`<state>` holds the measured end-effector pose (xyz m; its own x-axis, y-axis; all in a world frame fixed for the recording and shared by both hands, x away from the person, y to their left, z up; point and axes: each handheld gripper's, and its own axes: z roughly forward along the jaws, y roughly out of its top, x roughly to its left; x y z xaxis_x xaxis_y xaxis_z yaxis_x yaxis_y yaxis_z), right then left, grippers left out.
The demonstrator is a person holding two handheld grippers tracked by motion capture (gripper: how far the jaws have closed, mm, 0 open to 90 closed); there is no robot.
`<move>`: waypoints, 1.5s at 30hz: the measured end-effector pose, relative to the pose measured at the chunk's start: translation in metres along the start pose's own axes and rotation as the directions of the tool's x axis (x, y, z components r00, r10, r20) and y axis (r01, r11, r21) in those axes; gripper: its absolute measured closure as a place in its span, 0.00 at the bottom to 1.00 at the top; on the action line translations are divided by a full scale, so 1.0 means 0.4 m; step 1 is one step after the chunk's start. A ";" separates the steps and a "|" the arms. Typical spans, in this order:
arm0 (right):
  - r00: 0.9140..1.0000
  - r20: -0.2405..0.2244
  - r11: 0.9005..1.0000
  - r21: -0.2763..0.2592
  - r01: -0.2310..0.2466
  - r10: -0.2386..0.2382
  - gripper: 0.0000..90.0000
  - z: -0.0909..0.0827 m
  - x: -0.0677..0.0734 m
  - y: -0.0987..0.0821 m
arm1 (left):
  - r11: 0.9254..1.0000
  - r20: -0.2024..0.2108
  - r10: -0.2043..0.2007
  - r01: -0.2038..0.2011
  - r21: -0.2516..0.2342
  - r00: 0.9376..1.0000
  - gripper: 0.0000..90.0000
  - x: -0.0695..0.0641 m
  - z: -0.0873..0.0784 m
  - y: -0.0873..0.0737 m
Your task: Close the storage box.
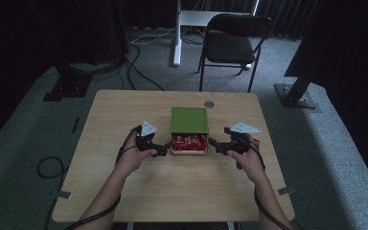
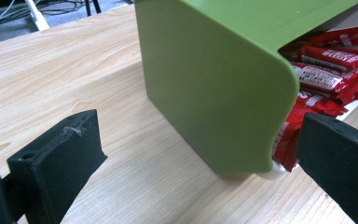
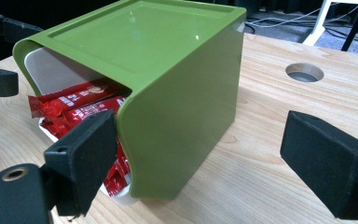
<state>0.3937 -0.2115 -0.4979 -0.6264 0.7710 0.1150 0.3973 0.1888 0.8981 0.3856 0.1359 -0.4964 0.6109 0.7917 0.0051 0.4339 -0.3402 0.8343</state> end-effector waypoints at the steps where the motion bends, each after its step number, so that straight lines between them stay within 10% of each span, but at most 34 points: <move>1: 1.000 0.000 1.000 0.003 0.000 0.000 0.12 -0.002 0.000 -0.001 | 1.000 -0.001 0.001 -0.001 0.002 1.000 0.02 0.001 -0.001 -0.001; 45: 0.998 0.061 0.992 0.121 -0.025 0.017 0.12 -0.056 -0.020 -0.160 | 0.989 -0.143 -0.130 0.138 0.047 0.981 0.02 0.100 -0.106 -0.168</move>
<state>0.3584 -0.2434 -0.5470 -0.5776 0.8096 0.1045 0.4910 0.2422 0.8368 0.3528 0.2120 -0.5288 0.4486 0.8934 -0.0250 0.5448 -0.2512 0.8001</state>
